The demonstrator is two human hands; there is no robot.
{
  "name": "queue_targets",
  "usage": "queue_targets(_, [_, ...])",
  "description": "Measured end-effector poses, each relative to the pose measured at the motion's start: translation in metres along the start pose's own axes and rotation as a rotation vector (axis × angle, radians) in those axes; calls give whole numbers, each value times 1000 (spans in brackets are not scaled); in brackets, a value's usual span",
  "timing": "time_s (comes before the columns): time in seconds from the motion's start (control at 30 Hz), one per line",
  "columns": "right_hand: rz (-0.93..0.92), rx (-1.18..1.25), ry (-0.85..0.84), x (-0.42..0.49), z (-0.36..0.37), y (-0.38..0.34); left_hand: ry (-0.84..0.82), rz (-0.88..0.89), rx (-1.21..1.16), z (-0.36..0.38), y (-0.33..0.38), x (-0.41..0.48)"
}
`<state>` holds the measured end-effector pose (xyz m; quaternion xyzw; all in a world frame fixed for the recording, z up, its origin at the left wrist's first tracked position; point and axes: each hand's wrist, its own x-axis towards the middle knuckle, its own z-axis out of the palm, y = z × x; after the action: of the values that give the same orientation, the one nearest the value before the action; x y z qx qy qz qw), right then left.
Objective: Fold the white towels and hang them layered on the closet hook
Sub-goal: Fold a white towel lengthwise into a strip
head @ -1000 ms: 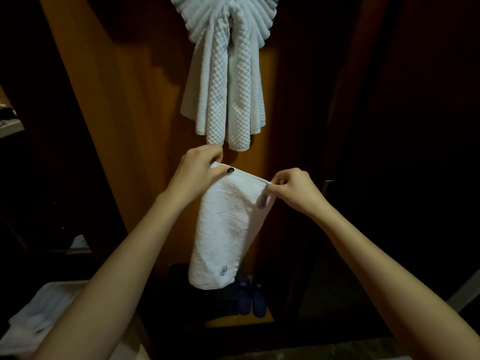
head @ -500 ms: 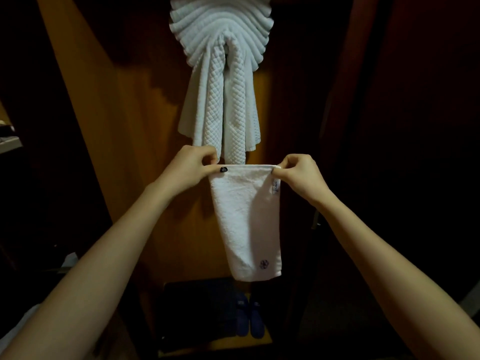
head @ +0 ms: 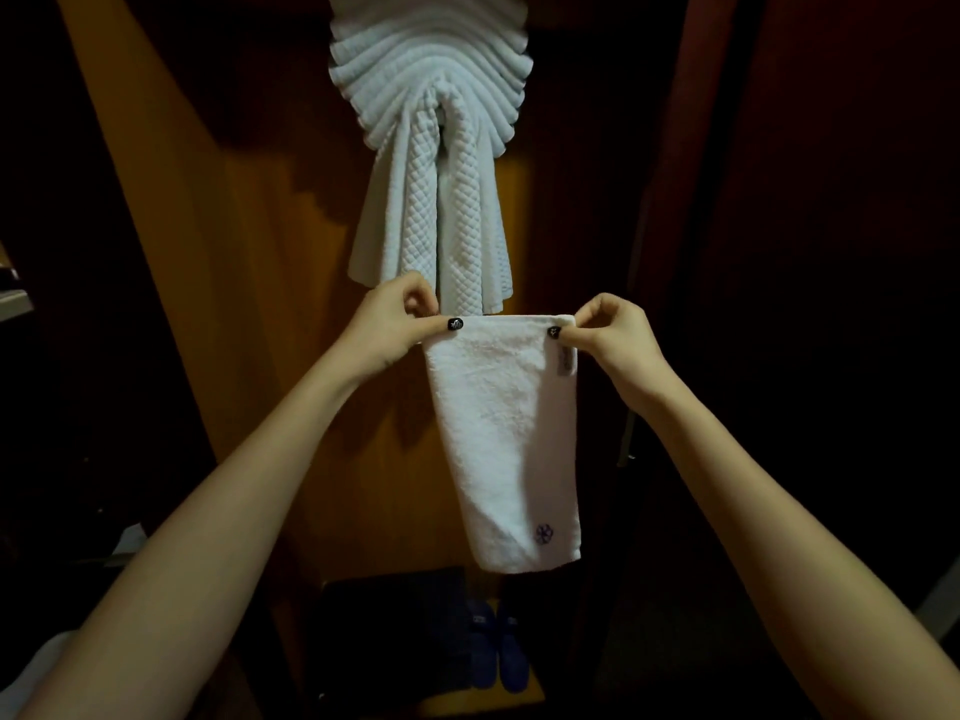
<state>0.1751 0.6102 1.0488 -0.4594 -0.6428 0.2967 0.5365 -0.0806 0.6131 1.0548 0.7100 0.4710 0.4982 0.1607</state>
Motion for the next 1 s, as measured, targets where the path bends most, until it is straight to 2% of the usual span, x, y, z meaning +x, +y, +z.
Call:
queue_targets(0.1, [100,227,-166,0,-2,2,-138,18,116,-3,-2,1])
queue_targets(0.2, [113,180,-312,-2,-3,6,-252,64,287,-8,-2,2])
queue_targets(0.43, [-30,185,-206,-13,13,16,-295,88,362,-4,-3,-8])
queue_targets(0.57, [-22,149,-240,-16,20,19,-441,-26,182,12,13,-14])
queue_targets(0.7, [-18,132,-320,-17,23,21,-581,-99,146,23,19,-14])
queue_targets(0.9, [6,153,-364,-21,22,36,-534,-193,129,30,9,-19])
queue_targets(1.0, [50,188,-346,-25,25,44,-521,-106,285,28,4,-20])
